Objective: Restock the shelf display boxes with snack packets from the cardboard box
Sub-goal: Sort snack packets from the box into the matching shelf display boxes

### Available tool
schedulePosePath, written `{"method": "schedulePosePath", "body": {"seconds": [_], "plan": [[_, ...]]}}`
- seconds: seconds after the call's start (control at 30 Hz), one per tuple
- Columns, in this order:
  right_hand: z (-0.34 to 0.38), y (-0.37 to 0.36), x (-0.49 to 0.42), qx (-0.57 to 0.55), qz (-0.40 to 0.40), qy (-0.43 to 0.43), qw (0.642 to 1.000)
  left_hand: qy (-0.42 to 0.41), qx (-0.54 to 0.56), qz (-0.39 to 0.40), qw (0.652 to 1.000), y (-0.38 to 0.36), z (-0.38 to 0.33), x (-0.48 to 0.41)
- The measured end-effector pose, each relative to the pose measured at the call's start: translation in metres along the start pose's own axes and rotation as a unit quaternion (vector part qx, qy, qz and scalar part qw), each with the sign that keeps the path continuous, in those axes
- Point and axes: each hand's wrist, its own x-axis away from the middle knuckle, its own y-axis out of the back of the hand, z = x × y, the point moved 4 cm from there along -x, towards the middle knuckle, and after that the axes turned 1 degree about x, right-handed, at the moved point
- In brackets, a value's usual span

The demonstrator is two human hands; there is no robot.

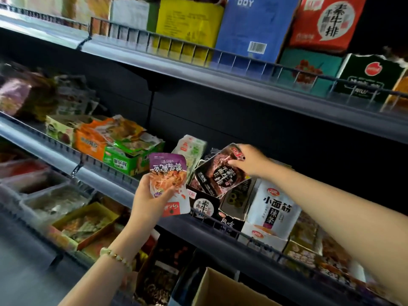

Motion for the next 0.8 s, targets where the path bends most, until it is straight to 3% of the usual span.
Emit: {"method": "schedulePosePath", "body": {"seconds": [0.17, 0.43, 0.53, 0.6, 0.73, 0.8], "plan": [[0.032, -0.029, -0.02, 0.092, 0.08, 0.031, 0.992, 0.0, 0.033, 0.004, 0.999, -0.002, 0.003, -0.005], [0.023, -0.062, -0.013, -0.02, 0.084, 0.001, 0.996, 0.037, 0.064, 0.014, 0.997, -0.002, 0.008, -0.001], [0.025, -0.039, 0.003, -0.132, -0.017, 0.012, 0.991, 0.041, 0.09, 0.018, 0.995, -0.007, -0.001, 0.007], [0.029, -0.019, 0.029, -0.254, -0.054, 0.003, 0.966, 0.031, 0.109, 0.027, 0.993, -0.015, -0.012, 0.014], [0.025, -0.011, 0.099, -0.371, 0.077, -0.08, 0.922, 0.022, 0.159, 0.055, 0.986, -0.05, -0.037, 0.036], [0.013, -0.014, 0.127, -0.437, 0.11, -0.128, 0.884, 0.011, 0.163, 0.076, 0.984, -0.074, -0.05, 0.052]]}}
